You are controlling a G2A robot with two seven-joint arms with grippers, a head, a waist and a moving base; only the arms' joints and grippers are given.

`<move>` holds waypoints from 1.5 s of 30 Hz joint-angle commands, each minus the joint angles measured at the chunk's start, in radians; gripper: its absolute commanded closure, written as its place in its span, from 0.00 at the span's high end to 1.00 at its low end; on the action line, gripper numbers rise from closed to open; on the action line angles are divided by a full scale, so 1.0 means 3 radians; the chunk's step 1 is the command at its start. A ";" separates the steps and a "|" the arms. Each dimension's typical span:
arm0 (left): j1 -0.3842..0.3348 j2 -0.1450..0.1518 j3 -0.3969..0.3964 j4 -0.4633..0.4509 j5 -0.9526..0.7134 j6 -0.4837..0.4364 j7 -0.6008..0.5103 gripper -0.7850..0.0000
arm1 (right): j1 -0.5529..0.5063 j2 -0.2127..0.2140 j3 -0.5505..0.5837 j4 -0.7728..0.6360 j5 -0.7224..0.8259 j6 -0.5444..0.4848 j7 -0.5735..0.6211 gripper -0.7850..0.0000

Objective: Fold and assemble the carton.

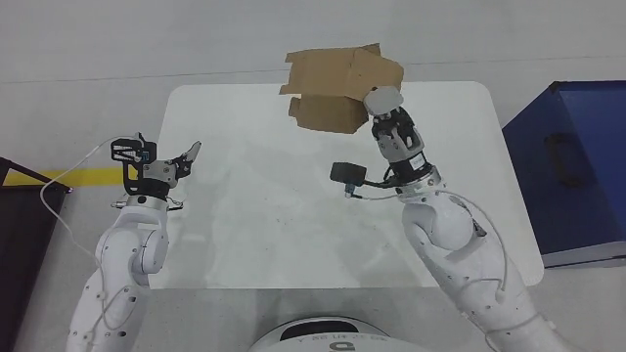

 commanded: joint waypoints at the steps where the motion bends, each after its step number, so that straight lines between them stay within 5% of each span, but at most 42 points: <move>1: 0.0000 0.0000 0.0000 0.0000 0.0000 0.0000 0.0000 1.00 | 0.0022 -0.0001 0.0167 0.0108 0.2213 -0.0473 -0.0501 0.00; 6: 0.0000 0.0000 0.0000 0.0000 0.0000 0.0000 0.0000 1.00 | 0.0098 -0.0001 0.0482 0.0637 0.4378 -0.1896 -0.0931 0.00; 12: 0.0000 0.0000 0.0000 0.0000 0.0000 0.0000 0.0000 1.00 | 0.0234 -0.0017 0.0358 0.1178 0.5530 -0.3087 -0.0586 0.00; 23: -0.0052 -0.0012 0.0034 -0.0063 -0.0182 -0.0107 0.0077 1.00 | 0.0235 -0.0008 0.0370 0.1177 0.5412 -0.3128 -0.0515 0.00; 26: -0.0149 -0.0030 0.0203 -0.0123 -0.0811 -0.0701 0.0078 1.00 | 0.0165 -0.0025 0.0293 0.1379 0.6374 -0.3548 -0.0296 0.00; 30: -0.0332 -0.0028 0.0340 -0.0128 -0.1533 -0.1498 -0.0148 1.00 | 0.0293 -0.0008 0.0102 0.1689 0.7855 -0.3986 0.0699 0.00; 35: -0.0512 -0.0004 0.0453 -0.0025 -0.2190 -0.2230 -0.0570 1.00 | 0.0430 0.0060 -0.0029 0.1816 0.9561 -0.4002 0.2008 0.00; 41: -0.0649 0.0055 0.0563 0.0184 -0.2800 -0.2958 -0.1139 0.98 | 0.0491 0.0114 -0.0008 0.1915 1.0769 -0.3674 0.2999 0.00; 45: -0.0718 0.0076 0.0566 0.0165 -0.2887 -0.3018 -0.1253 0.64 | 0.0568 0.0101 -0.0077 0.2020 1.0796 -0.3563 0.3198 0.00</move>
